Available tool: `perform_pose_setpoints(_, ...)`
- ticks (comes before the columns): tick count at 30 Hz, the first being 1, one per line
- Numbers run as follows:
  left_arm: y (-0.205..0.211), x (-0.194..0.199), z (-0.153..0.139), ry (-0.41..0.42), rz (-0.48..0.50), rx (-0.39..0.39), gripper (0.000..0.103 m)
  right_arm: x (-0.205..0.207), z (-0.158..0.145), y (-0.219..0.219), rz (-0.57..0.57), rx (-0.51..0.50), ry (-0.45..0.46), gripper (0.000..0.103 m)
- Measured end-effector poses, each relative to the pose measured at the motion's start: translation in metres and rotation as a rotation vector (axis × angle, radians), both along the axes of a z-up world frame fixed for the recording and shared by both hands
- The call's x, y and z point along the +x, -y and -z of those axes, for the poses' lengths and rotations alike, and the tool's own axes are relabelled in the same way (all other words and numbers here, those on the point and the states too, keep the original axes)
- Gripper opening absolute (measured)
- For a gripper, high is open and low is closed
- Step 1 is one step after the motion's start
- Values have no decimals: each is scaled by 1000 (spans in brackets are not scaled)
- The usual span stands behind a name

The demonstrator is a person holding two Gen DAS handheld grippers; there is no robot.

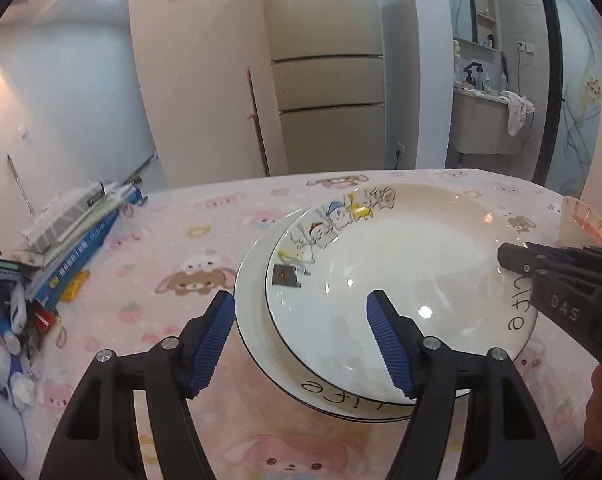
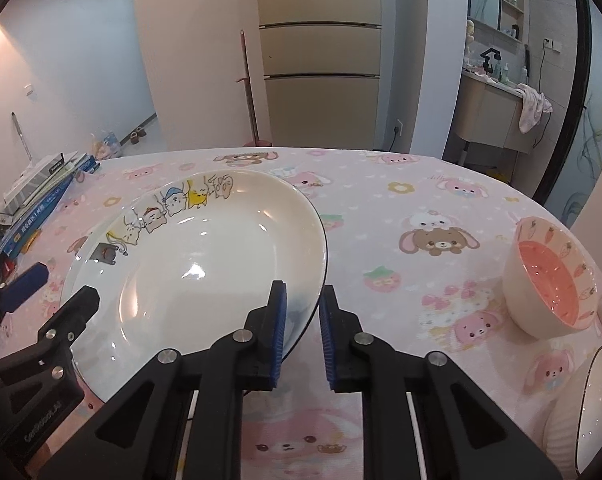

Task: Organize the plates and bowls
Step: 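Lower the held plate onto the plate stack with both grippers, then open both grippers and lift them away from the plate stack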

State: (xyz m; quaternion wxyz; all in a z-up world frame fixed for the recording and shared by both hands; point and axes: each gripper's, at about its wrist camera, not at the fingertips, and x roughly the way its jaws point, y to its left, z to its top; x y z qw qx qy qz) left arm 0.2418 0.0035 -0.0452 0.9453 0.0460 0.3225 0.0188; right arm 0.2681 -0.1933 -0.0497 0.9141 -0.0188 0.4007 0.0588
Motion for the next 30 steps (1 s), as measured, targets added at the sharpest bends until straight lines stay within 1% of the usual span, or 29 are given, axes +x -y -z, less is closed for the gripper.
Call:
perform_pose_setpoints(2,-2,-2,-3,15,0,-8,71,1,0,-1,-6,-4,3,14)
perform_pose_setpoints(3,-4,-3,-5,19,-1,-20,73,0,0,0,-9,-5,5,14)
perform_pose_setpoints(4,-7,-3,-6,21,-1,-41,79,0,0,0,-9,-5,4,14)
perform_pose_setpoints(6,-17,-5,-9,38,-21,-93,84,0,0,-1,-11,-8,6,15)
perform_pose_setpoints(10,-30,-8,-14,75,-64,-130,84,-3,1,-5,-19,-37,13,16)
perform_pose_setpoints(14,-34,-10,-17,101,-85,-133,84,-3,3,-8,-31,-49,17,18)
perform_pose_setpoints(18,-30,-13,-19,121,-86,-85,84,-3,6,-10,-44,-52,18,20)
perform_pose_setpoints(20,-30,-13,-19,124,-80,-95,84,-3,7,-13,-64,-68,18,22)
perform_pose_setpoints(22,-33,-13,-20,127,-81,-107,84,-4,10,-17,-87,-61,1,22)
perform_pose_setpoints(24,-34,-14,-20,131,-84,-114,84,-5,12,-19,-100,-52,-7,24)
perform_pose_setpoints(27,-35,-14,-21,137,-82,-120,84,-6,13,-21,-105,-65,-4,24)
perform_pose_setpoints(30,-35,-16,-22,150,-75,-123,84,-4,12,-15,-96,-28,-15,26)
